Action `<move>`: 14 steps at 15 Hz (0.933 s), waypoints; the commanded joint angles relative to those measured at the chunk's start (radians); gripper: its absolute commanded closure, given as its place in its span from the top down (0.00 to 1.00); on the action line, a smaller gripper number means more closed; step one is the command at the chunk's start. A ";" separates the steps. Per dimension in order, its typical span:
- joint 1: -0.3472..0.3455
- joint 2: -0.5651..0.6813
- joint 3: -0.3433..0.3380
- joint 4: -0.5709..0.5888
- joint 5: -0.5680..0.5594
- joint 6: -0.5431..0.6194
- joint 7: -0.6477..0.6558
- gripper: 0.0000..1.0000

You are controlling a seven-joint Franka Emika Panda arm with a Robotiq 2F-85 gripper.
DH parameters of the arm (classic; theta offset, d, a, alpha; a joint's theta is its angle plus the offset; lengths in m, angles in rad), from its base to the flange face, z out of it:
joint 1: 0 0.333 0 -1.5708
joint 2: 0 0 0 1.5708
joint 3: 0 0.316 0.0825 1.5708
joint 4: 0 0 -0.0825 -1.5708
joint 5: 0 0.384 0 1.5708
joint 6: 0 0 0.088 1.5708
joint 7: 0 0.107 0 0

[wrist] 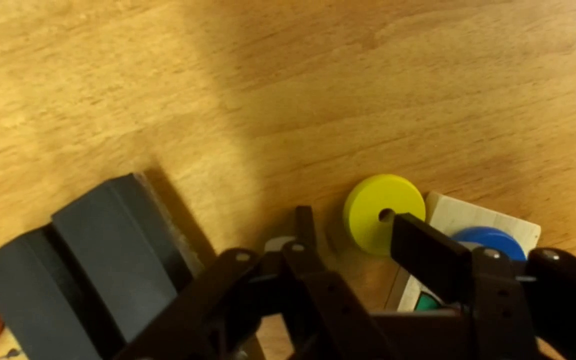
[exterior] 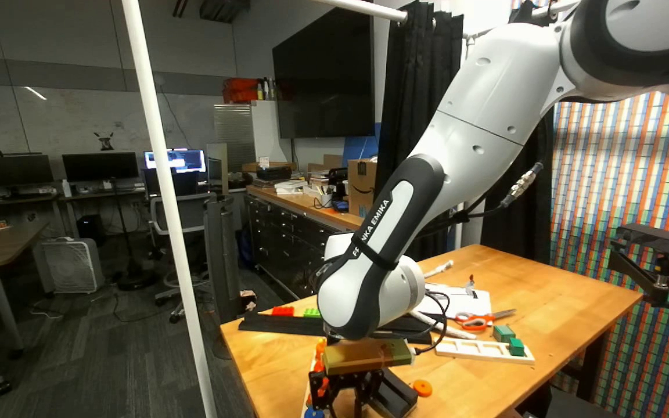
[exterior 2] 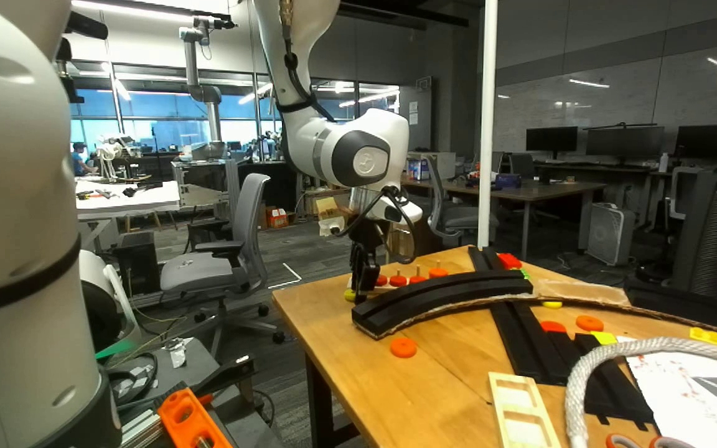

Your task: Take the orange coin from the table and put it on the rack, then take a different orange coin from the rack and put it on the table, and put a yellow one on top of the orange one on the rack

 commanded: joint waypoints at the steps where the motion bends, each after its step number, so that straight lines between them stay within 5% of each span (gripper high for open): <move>1: 0.000 -0.005 0.003 -0.004 0.018 0.002 0.002 0.79; 4: 0.001 -0.004 0.002 0.005 -0.017 -0.033 -0.041 0.99; 14: -0.020 0.006 0.001 0.028 -0.129 -0.132 -0.300 1.00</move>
